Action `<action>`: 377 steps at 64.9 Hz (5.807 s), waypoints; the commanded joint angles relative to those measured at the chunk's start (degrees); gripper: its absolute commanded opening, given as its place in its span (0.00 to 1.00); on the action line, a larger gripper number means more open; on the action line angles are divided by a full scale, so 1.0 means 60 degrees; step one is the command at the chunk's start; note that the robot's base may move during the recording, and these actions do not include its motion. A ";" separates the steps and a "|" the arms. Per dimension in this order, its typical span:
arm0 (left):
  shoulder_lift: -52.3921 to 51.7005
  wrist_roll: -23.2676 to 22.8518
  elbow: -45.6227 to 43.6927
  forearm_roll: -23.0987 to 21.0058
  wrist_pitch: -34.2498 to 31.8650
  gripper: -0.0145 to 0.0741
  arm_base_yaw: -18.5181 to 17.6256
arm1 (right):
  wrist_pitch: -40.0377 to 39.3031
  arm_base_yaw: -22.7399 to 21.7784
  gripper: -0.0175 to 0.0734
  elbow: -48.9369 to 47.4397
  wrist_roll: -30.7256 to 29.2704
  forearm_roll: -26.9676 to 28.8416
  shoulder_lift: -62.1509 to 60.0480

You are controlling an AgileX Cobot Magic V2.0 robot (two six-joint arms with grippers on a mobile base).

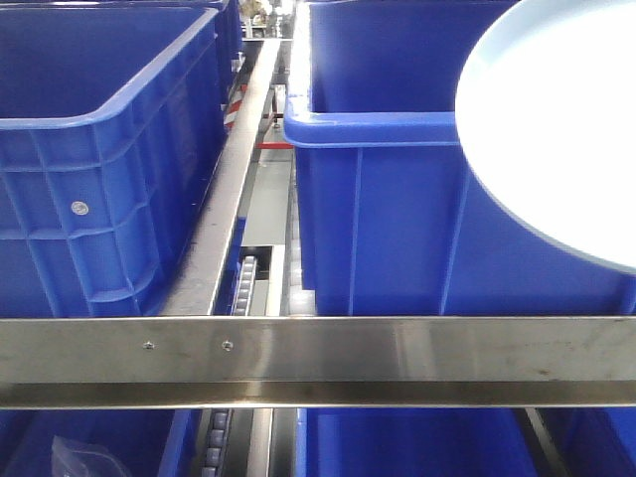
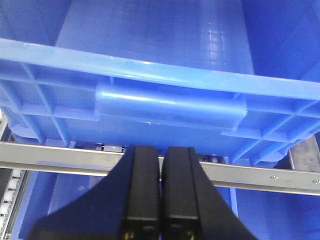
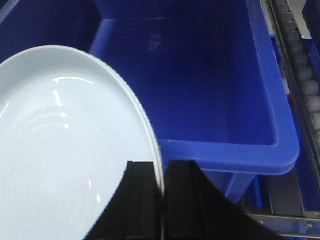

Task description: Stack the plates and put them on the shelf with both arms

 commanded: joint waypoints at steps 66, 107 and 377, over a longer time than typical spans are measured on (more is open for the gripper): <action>0.0038 -0.0095 -0.0286 0.0000 -0.0742 0.26 0.0028 | -0.0889 -0.0066 0.22 -0.0313 -0.0020 -0.0022 -0.0004; 0.0038 -0.0095 -0.0286 0.0000 -0.0742 0.26 0.0028 | -0.2865 -0.0066 0.22 -0.3462 -0.0011 0.0078 0.3840; 0.0038 -0.0095 -0.0286 0.0000 -0.0746 0.26 0.0028 | -0.2312 -0.1009 0.22 0.4515 0.0078 0.0575 -0.5403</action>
